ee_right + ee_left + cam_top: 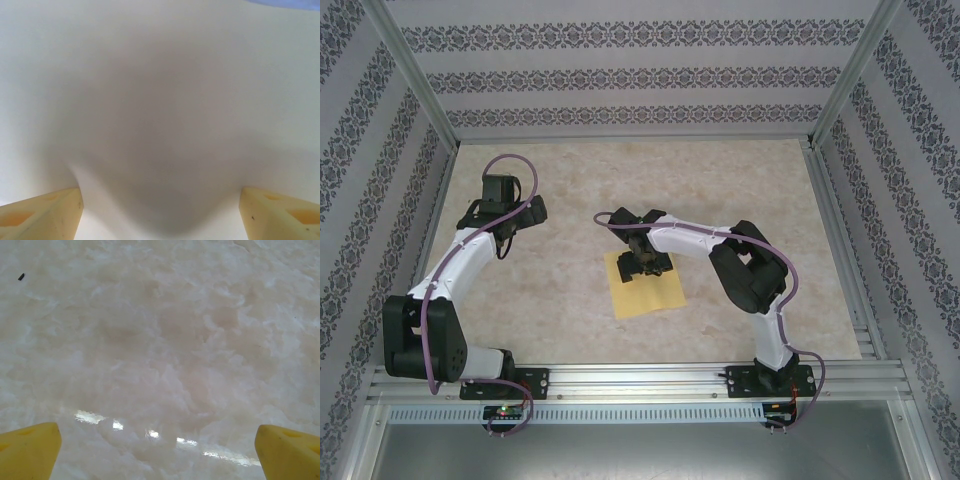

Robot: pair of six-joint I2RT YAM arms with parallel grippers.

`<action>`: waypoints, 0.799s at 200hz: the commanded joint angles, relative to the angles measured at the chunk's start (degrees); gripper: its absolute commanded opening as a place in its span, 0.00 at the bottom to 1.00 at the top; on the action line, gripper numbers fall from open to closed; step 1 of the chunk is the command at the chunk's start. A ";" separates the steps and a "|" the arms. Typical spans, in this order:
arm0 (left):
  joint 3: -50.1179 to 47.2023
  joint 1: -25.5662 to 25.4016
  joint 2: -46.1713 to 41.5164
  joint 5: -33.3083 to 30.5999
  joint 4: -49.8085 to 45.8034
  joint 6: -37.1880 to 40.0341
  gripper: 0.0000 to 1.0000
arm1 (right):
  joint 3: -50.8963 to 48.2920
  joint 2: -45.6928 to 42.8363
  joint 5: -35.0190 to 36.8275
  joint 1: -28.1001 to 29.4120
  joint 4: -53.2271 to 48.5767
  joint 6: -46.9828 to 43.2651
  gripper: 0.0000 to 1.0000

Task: Fold a paper plane with a square sheet of paper (pick it up from the middle)
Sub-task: Fold the square sheet of paper in half at the center of the table.

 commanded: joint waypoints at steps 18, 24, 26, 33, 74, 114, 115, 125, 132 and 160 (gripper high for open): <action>1.71 0.28 0.36 -0.22 -1.35 -0.41 1.00 | 1.85 -0.19 3.16 0.41 -2.82 0.46 0.86; 1.65 0.28 0.33 -0.18 -1.43 -0.47 1.00 | 2.23 -0.92 3.94 0.54 -3.27 0.64 0.87; 1.65 0.28 0.28 -0.19 -1.43 -0.51 1.00 | 2.29 -1.18 4.19 0.61 -3.42 0.74 0.88; 1.71 0.28 0.24 -0.15 -1.42 -0.43 1.00 | 2.66 -2.01 4.71 0.79 -3.83 0.93 0.91; 1.75 0.28 0.34 0.13 -1.41 -0.50 1.00 | 1.25 -4.75 1.77 1.86 -1.66 1.93 0.97; 1.75 0.28 0.37 0.13 -1.61 -0.61 1.00 | 1.11 -1.53 -0.74 1.86 -1.02 2.84 0.93; 1.74 0.28 0.33 0.13 -1.61 -0.61 1.00 | 1.11 -1.46 -0.76 1.86 -1.04 2.86 0.93; 1.74 0.28 0.36 0.17 -1.70 -0.65 1.00 | 1.11 -0.68 -0.29 1.81 -1.09 3.11 0.92; 1.74 0.28 0.38 0.13 -1.68 -0.62 1.00 | 1.11 -0.22 -0.05 1.77 -1.19 3.14 0.92; 1.79 0.28 0.33 0.13 -1.79 -0.69 1.00 | 0.71 1.50 1.14 1.77 -1.49 3.17 0.91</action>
